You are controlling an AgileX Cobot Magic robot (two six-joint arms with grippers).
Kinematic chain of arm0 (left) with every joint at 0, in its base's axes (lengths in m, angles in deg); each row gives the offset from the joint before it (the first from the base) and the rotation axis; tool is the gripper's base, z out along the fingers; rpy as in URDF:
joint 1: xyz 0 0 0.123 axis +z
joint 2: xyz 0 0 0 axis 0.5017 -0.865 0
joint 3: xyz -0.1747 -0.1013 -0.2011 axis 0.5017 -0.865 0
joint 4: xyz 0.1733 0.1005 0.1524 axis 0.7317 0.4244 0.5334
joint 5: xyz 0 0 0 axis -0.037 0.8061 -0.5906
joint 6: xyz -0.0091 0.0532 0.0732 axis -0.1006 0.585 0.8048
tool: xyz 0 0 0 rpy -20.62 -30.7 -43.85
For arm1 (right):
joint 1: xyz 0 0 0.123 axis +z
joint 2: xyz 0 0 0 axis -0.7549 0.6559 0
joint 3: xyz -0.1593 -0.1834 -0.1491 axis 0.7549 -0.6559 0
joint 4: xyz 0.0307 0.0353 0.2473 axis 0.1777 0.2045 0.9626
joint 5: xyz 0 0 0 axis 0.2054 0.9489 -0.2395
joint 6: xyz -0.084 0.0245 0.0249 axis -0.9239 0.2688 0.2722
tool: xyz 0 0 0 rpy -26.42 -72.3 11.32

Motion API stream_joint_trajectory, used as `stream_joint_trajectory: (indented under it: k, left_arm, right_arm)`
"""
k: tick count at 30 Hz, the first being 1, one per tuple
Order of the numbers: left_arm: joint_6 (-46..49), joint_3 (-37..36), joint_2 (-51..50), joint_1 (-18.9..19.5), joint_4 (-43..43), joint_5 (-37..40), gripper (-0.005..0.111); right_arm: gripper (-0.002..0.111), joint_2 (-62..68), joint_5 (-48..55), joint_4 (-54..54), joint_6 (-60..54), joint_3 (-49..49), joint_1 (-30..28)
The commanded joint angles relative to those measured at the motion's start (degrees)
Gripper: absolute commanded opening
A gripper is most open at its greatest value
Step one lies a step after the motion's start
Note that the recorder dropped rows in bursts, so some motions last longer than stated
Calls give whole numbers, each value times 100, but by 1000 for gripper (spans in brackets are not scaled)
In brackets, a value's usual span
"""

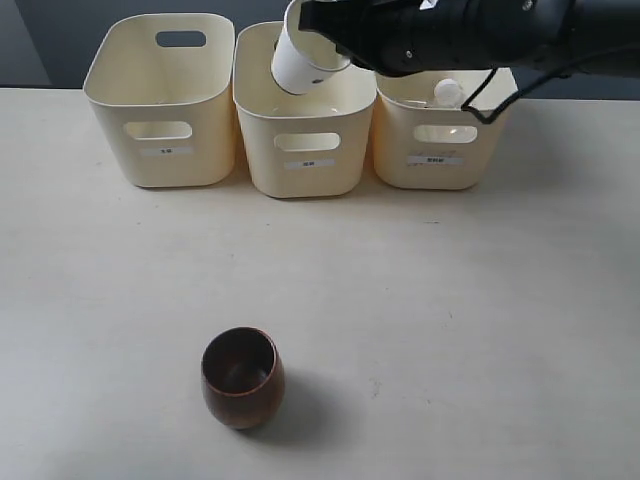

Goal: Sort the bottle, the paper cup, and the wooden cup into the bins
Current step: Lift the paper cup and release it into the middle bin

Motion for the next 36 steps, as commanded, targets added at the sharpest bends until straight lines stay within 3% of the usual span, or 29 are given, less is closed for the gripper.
stream_joint_trajectory:
  k: [1, 12, 15, 17, 21, 23, 36]
  left_arm:
    - [-11, -7, 28, -18, -17, -5, 0]
    - [-11, -7, 28, -18, -17, -5, 0]
    - [-11, -7, 28, -18, -17, -5, 0]
    - [-11, -7, 28, -18, -17, -5, 0]
    - [-11, -7, 28, -18, -17, -5, 0]
    - [-11, -7, 28, -18, -17, -5, 0]
    - [-11, -7, 28, -18, -17, -5, 0]
  right_arm:
    - [0, 380, -94, 32, -50, 380, 11]
    - [0, 1287, -447, -165, -50, 1285, 11]
    - [5, 1429, -350, -282, -50, 1451, 11]
    - [15, 1505, -267, -336, -50, 1500, 11]
    - [48, 1561, -206, -409, -50, 1500, 11]
    - [57, 1561, -150, -409, -50, 1500, 11]
    - [45, 1369, 1042, -548, -39, 1500, 11]
